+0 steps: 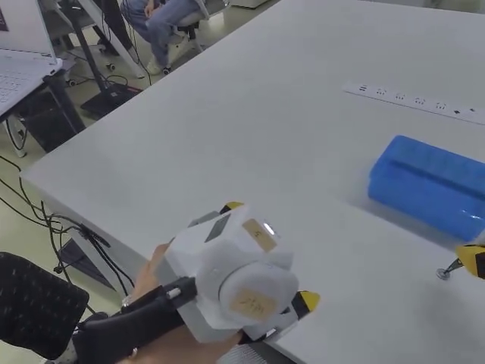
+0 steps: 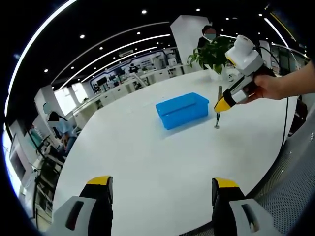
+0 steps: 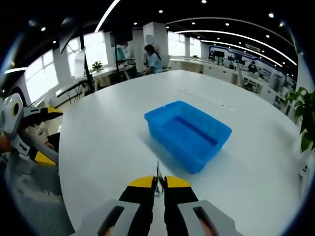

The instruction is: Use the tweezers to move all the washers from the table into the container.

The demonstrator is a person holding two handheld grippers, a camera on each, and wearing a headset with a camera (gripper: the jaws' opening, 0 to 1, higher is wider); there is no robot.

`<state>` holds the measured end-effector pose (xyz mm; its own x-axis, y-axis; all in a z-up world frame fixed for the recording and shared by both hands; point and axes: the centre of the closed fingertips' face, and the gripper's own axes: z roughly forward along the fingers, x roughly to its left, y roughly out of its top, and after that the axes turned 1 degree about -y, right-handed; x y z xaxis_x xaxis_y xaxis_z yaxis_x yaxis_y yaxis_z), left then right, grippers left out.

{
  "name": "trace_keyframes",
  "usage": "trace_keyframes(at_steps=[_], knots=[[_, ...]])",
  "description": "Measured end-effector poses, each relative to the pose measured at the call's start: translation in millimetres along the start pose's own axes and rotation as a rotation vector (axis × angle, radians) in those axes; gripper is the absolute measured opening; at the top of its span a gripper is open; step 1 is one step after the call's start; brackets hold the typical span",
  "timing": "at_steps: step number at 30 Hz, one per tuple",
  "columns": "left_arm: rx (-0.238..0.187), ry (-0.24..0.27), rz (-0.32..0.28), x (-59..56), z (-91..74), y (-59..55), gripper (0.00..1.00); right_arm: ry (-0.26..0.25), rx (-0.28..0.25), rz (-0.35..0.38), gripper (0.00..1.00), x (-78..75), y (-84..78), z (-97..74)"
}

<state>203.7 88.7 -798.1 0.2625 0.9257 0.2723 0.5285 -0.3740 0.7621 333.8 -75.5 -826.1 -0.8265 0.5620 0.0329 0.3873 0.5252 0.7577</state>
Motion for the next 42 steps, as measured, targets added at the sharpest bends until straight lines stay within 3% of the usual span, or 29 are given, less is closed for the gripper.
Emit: trace_keyframes(at_steps=[14,18,27,36,42], knots=[[0.001,0.002,0.002,0.3,-0.3,0.1,0.84,-0.021,-0.023,0.003,0.02,-7.0,4.4,2.7],[0.002,0.003,0.003,0.5,-0.5,-0.1,0.84,-0.013,-0.034,0.012,0.02,-2.9,10.7,-1.7],[0.009,0.001,0.006,-0.2,-0.1,-1.0,0.84,-0.019,-0.057,-0.004,0.02,-10.1,19.6,-6.8],[0.015,-0.001,0.009,-0.8,0.5,-2.1,0.84,-0.032,-0.112,0.001,0.02,-15.0,43.3,-19.2],[0.017,-0.003,0.012,-1.7,0.5,-2.6,0.84,-0.058,-0.168,-0.006,0.02,-29.0,65.8,-17.9]])
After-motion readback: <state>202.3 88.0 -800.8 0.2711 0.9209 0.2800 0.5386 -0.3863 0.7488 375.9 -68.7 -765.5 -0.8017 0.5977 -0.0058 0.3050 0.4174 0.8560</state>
